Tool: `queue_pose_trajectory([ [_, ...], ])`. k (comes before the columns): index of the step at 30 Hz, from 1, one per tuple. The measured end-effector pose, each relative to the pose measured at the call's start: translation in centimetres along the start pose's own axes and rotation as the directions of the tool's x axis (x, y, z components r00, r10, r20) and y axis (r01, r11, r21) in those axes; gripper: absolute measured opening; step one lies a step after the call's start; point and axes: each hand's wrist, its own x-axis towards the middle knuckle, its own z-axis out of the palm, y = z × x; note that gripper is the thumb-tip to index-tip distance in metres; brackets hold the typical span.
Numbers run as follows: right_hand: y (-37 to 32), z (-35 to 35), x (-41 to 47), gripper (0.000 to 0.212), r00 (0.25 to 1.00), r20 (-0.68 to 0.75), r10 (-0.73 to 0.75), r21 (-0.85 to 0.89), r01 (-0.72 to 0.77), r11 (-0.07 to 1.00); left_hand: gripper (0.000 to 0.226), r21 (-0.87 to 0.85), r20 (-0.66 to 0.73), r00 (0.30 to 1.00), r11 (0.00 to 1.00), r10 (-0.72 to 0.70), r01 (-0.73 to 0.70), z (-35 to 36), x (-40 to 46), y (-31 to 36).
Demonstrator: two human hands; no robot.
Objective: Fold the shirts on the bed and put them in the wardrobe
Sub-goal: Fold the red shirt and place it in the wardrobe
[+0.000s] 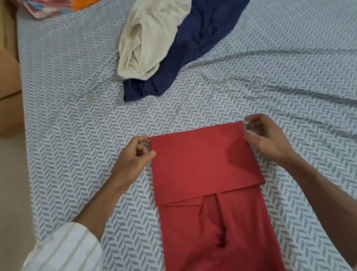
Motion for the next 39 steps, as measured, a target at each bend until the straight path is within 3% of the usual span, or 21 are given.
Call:
queue_pose_trajectory([
  [1,0.0,0.6,1.3,0.052,0.999,-0.048,0.015,-0.144,-0.022,0.989,0.036,0.081,-0.051,0.999,0.997,0.005,-0.001,1.1,1.3,-0.1],
  [3,0.2,1.5,2.0,0.060,0.991,-0.093,-0.101,-0.371,0.060,0.927,0.039,0.220,-0.154,0.985,0.974,0.081,-0.045,2.4,2.2,-0.3],
  [7,1.8,2.6,2.9,0.056,0.964,-0.118,-0.236,-0.531,0.140,0.836,0.023,0.303,-0.176,0.981,0.953,0.078,-0.022,3.1,4.3,-2.0],
  [9,2.6,2.9,3.0,0.049,0.950,-0.128,-0.284,-0.534,0.176,0.827,0.013,0.272,-0.179,0.981,0.962,0.080,-0.029,3.2,4.5,-2.1],
  [12,2.6,2.4,3.3,0.041,0.950,-0.114,-0.292,-0.473,0.207,0.857,0.021,0.263,-0.217,0.973,0.964,0.084,-0.024,3.3,4.5,-1.3],
  [15,0.7,1.8,2.6,0.041,0.988,-0.034,-0.149,-0.436,0.119,0.892,0.016,0.260,-0.167,0.985,0.966,0.045,0.000,2.5,3.4,0.4],
  [17,-1.4,0.5,1.6,0.041,0.998,0.069,0.015,-0.194,-0.001,0.981,0.017,0.223,-0.110,0.994,0.974,-0.007,0.031,2.0,2.1,1.8],
  [19,-3.1,-1.2,0.2,0.026,0.991,0.132,0.000,-0.081,0.010,0.997,0.018,0.198,-0.091,0.996,0.980,0.021,-0.003,1.4,-0.1,3.8],
  [21,-5.0,-3.1,-2.4,0.020,0.987,0.124,-0.101,-0.119,0.116,0.986,0.019,0.223,-0.071,0.994,0.973,0.079,-0.062,0.7,-3.0,5.5],
  [25,-8.7,-6.0,-9.9,0.042,0.986,0.088,-0.140,-0.236,0.157,0.959,0.032,0.235,-0.085,0.977,0.956,0.198,-0.173,-0.4,-11.2,7.0],
  [28,-9.7,-7.3,-14.7,0.033,0.956,0.118,-0.269,-0.360,0.294,0.885,0.038,0.249,-0.073,0.957,0.934,0.280,-0.255,-0.7,-16.0,6.4],
  [34,-6.6,-7.0,-28.9,0.009,0.907,0.119,-0.405,-0.370,0.419,0.829,0.035,0.406,0.062,0.917,0.829,0.394,-0.384,0.9,-26.5,0.9],
  [39,-0.5,-5.7,-37.2,0.018,0.907,0.223,-0.356,-0.448,0.420,0.790,0.037,0.405,0.214,0.887,0.790,0.408,-0.461,4.0,-32.9,-5.2],
])
